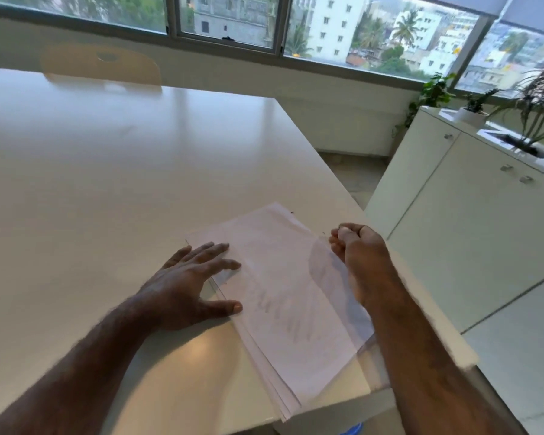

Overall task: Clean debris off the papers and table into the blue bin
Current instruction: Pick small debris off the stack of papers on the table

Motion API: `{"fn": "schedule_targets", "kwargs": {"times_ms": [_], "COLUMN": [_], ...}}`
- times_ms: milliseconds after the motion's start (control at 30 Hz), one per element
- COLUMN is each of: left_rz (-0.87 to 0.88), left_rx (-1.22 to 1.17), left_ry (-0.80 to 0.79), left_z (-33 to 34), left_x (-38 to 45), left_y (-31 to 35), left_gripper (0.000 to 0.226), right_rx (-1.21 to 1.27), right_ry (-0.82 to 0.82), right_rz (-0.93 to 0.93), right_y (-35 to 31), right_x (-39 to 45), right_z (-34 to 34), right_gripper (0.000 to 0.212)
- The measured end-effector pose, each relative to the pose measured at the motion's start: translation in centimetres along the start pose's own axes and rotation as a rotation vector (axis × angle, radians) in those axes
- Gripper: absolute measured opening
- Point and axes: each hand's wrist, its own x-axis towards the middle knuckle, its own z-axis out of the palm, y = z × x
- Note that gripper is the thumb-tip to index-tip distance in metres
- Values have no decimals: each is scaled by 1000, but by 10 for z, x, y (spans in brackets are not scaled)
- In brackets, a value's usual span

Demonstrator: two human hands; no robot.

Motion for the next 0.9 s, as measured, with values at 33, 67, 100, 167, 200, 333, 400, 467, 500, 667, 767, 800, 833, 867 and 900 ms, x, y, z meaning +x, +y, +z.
{"fn": "schedule_targets", "kwargs": {"times_ms": [33,67,100,167,200,333,400,467,500,667,767,800,833,867,900], "left_rz": [5,13,20,3,-13,-39,-29,-31,-30,-54,-65,-75,-82,-86,-89], "left_rx": [-2,-3,-14,-99,-143,-89,-27,-15,-9,47,48,42,42,50,66], "left_ry": [15,35,56,113,151,183,119,41,5,-84,-97,-104,-113,-120,-127], "left_z": [0,1,1,5,7,11,12,10,9,5,7,5,4,3,1], "left_x": [0,0,0,-4,-6,-7,-5,-3,-2,3,3,3,2,2,2], "left_y": [0,0,1,5,8,17,15,13,13,12,15,16,16,17,17], "left_gripper": [93,90,87,84,85,99,105,112,115,112,108,108,107,106,105], "right_rx": [-72,-197,-324,-546,-632,-760,-803,-879,-915,-935,-1042,-1066,-1072,-1062,-1039], "right_ry": [-38,-54,-68,-139,-207,-434,-519,-618,-662,-681,-807,-865,-897,-904,-889], "right_rz": [-42,-114,-184,-302,-361,-511,-540,-583,-597,-681,-676,-666,-664,-684,-725], "right_y": [-1,0,1,6,10,9,7,3,1,-8,-14,-17,-18,-18,-18], "right_x": [-2,-5,-10,-28,-38,-70,-79,-85,-85,-76,-74,-74,-73,-74,-73], "right_z": [-2,-3,-3,1,3,22,27,28,27,48,35,29,25,26,33], "right_gripper": [15,11,11,15,17,23,21,19,20,22,20,20,20,21,21]}}
